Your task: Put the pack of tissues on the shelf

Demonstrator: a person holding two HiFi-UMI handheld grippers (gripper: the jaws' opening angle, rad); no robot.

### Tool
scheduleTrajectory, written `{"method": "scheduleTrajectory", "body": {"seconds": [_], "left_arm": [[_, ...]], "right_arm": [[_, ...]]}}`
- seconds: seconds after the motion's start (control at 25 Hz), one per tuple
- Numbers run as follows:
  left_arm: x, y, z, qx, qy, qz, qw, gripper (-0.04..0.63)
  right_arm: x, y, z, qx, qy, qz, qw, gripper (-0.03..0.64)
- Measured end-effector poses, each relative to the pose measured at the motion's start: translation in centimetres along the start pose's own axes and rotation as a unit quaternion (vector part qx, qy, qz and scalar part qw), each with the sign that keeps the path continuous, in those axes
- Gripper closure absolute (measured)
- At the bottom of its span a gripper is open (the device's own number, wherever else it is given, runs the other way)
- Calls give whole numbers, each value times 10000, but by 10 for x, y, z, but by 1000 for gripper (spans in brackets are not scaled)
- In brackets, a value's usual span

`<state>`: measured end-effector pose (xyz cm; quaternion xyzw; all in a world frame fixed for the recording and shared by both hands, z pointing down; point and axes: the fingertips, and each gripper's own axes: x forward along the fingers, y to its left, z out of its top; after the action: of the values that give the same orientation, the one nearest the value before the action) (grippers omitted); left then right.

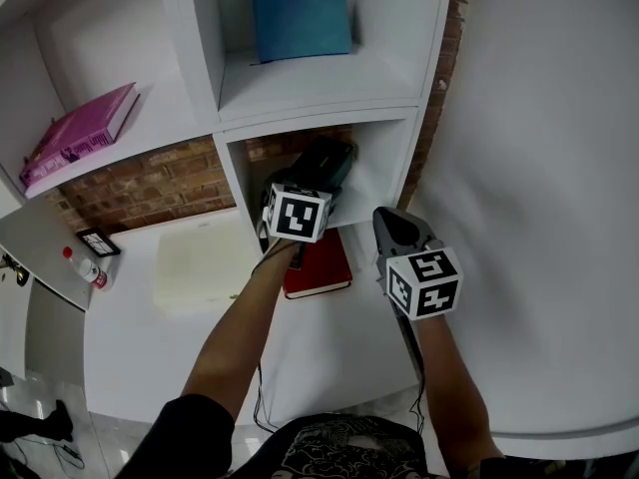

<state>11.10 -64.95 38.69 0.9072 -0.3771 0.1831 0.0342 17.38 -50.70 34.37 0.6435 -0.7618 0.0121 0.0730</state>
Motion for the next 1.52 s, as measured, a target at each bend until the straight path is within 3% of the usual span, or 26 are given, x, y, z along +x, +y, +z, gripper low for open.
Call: {"method": "scheduleTrajectory", "body": {"seconds": [0.16,0.32,0.88,1.36,1.52], "left_arm": [[2,-4,-2,-74,-46,-87,9999,94],[-8,7,6,-33,-159,186,9997,94],[-49,-8,16,-135,-369,149,9991,98],[-101,-28,20,-284,-623,551,9961,147],[-125,-33,21,-496,-821,691,9930,181]], "right_arm": [[-1,0,0,-10,5,7,10000,613],[-3,0,-1,0,18,10,10000,613],[-14,13,10,3,-116,318,9994,612],[-35,14,23,1,-304,863,9958,612],[-43,18,23,-32,-328,1062,9938,614]]}}
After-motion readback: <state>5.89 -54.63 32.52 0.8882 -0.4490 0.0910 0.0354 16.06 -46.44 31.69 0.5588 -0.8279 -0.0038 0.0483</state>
